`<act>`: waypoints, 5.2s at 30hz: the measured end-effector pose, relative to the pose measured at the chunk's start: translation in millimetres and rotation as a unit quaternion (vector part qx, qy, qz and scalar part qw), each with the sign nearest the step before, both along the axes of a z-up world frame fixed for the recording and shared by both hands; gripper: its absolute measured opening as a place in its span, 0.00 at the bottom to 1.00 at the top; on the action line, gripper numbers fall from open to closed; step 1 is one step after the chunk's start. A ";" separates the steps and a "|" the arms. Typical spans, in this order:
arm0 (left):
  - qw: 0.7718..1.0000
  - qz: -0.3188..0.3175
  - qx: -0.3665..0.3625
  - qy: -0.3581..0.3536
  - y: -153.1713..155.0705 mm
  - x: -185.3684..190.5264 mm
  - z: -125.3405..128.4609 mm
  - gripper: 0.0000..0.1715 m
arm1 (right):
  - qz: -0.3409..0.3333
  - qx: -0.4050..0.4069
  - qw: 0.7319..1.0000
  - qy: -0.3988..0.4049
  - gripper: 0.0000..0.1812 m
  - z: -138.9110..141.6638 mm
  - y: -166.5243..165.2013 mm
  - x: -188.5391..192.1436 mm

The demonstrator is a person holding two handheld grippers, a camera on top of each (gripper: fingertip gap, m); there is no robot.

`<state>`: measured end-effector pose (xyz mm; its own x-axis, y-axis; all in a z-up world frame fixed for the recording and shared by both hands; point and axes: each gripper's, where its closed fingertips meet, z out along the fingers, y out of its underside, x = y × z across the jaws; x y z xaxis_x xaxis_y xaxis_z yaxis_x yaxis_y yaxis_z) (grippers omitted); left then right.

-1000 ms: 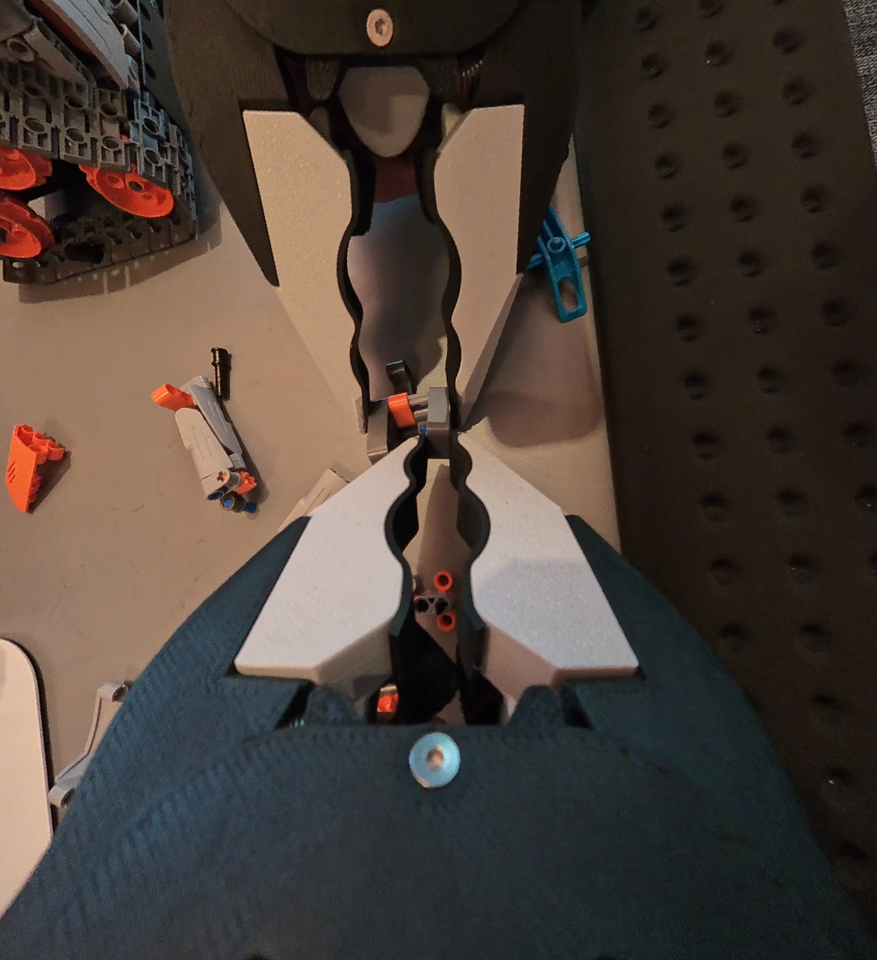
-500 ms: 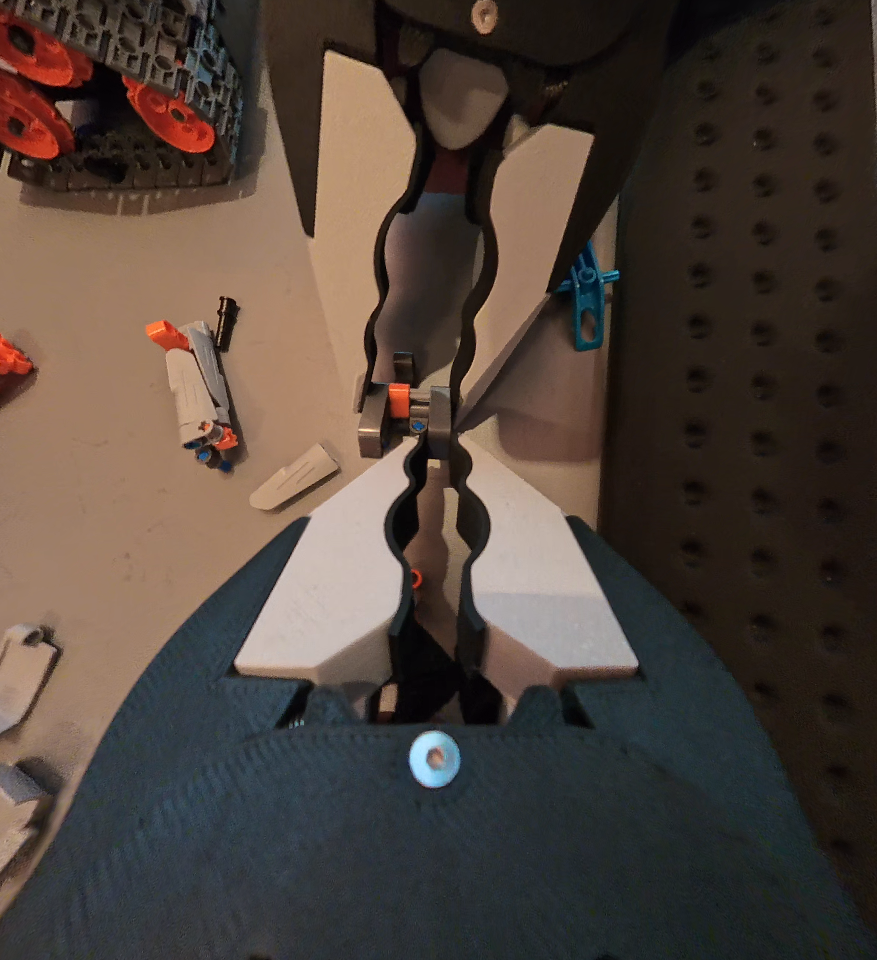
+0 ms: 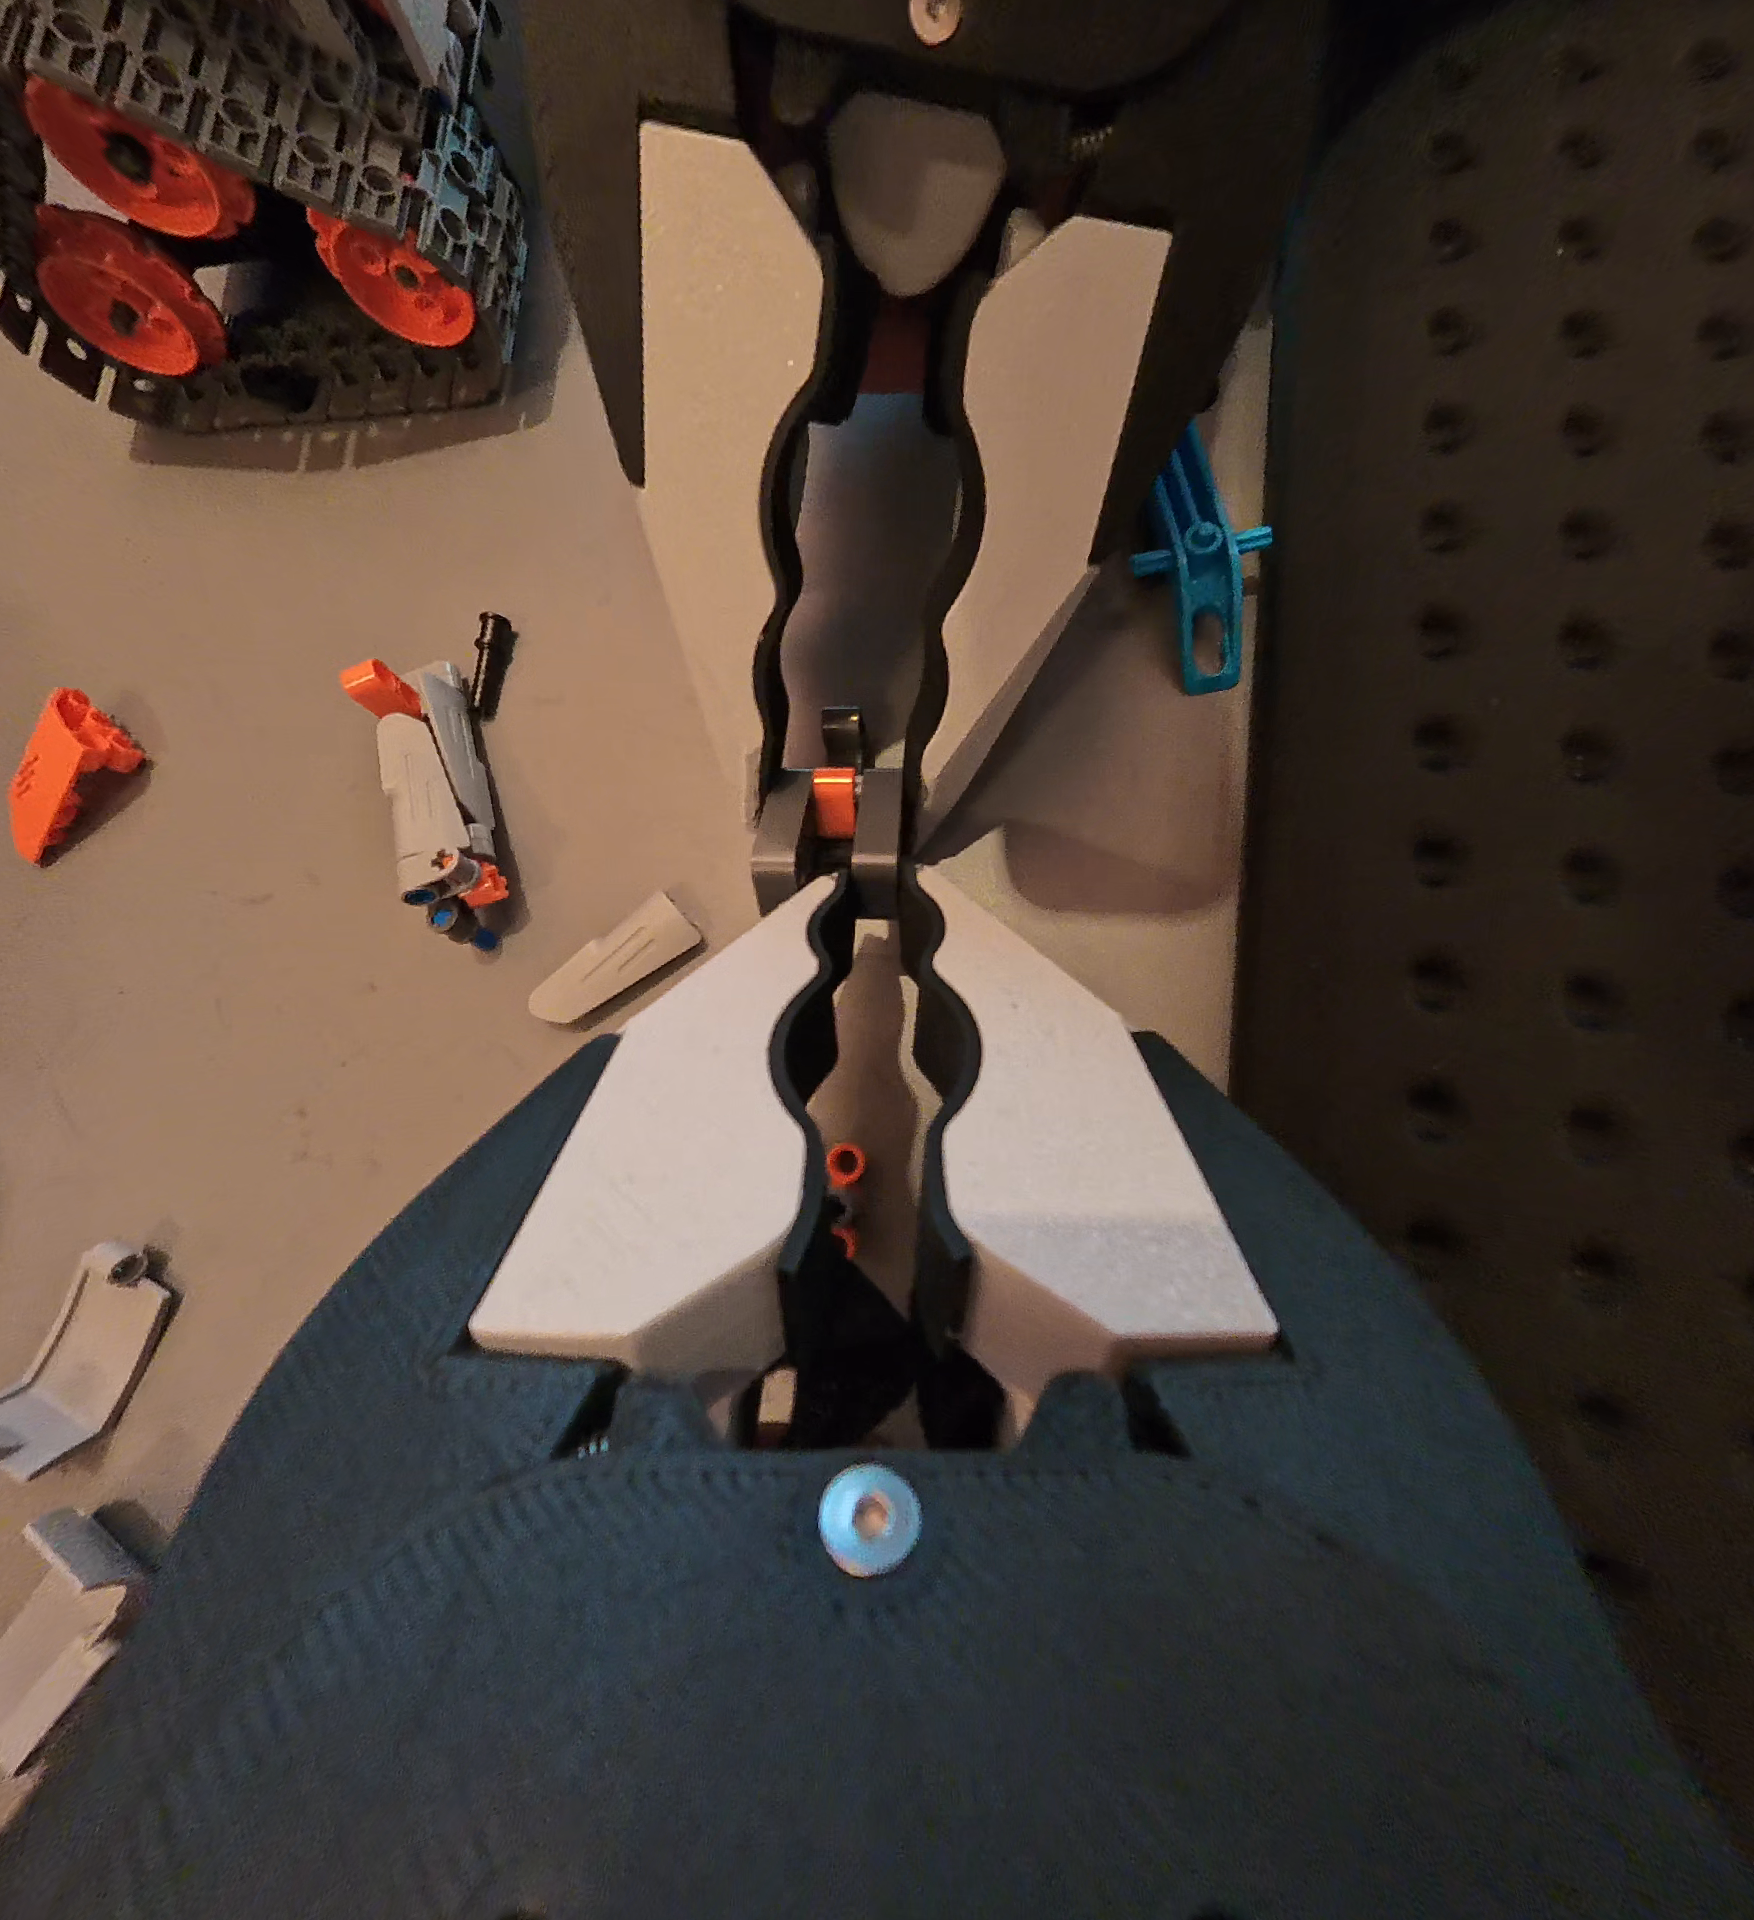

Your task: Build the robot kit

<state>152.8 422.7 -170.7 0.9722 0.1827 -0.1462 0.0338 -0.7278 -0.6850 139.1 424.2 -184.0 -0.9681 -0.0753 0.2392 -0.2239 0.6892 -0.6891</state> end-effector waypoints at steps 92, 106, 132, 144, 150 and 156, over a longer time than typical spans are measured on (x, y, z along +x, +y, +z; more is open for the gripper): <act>0.999 -0.034 0.021 0.033 2.3 -2.2 6.3 0.13 | 0.019 0.003 1.000 -0.010 0.16 1.7 7.3 2.7; 0.999 -0.029 0.021 0.016 -4.4 -5.6 4.5 0.14 | 0.023 0.006 0.999 -0.039 0.17 1.2 16.7 2.4; 0.989 0.113 -0.006 0.097 -118.8 -34.7 48.4 0.18 | -0.027 -0.053 0.998 -0.030 0.17 26.2 29.6 -26.0; 0.979 0.166 -0.030 0.111 -151.2 -49.3 36.9 0.18 | -0.083 -0.046 0.995 0.030 0.17 23.7 38.7 -54.6; 0.974 0.194 -0.072 0.089 -194.9 -29.3 42.5 0.17 | -0.080 -0.040 0.996 0.027 0.16 18.0 39.7 -54.8; 0.980 0.151 -0.123 0.034 -192.5 1.4 13.9 0.17 | -0.073 -0.035 0.997 0.020 0.16 12.7 39.9 -52.9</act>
